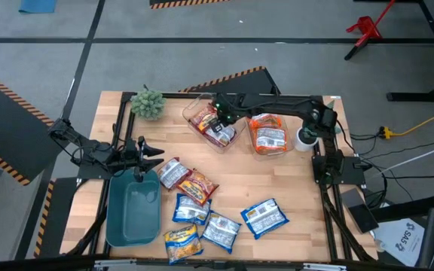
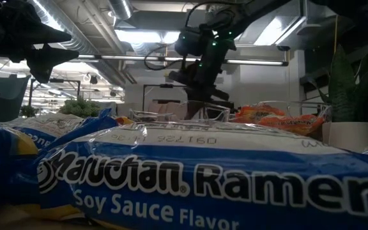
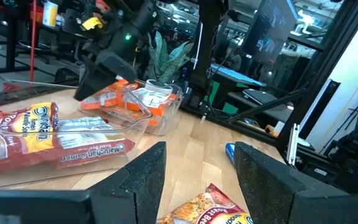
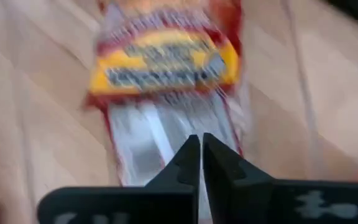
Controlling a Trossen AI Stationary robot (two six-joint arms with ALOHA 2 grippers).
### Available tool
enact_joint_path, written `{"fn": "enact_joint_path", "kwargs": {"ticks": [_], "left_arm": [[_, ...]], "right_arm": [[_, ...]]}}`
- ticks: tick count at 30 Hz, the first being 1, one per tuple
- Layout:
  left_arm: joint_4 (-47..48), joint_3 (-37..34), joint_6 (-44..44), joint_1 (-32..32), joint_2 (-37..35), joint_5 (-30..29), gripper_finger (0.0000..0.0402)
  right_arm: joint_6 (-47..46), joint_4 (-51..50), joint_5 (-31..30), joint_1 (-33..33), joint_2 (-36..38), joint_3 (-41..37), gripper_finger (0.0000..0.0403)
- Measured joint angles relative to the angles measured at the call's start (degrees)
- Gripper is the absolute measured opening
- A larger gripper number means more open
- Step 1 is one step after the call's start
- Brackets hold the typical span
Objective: Sort Maruchan noodles
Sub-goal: Adjust the red noodle pack into the left transparent bin
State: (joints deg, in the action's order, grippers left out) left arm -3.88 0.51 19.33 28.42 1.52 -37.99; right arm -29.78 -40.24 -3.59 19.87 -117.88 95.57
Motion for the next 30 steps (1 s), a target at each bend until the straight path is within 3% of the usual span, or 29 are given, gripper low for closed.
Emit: {"fn": "enact_joint_path", "kwargs": {"ticks": [20,30], "left_arm": [[0.00,0.00,0.08,0.00,-0.02,-0.08,0.0185],[0.00,0.00,0.63,-0.01,-0.02,-0.07,0.0185]], "right_arm": [[1.08,-1.74,-0.83,-2.39,-4.64,0.13,0.0001],[0.36,-11.20,1.80,-2.40,-4.64,0.09,0.0000]]}}
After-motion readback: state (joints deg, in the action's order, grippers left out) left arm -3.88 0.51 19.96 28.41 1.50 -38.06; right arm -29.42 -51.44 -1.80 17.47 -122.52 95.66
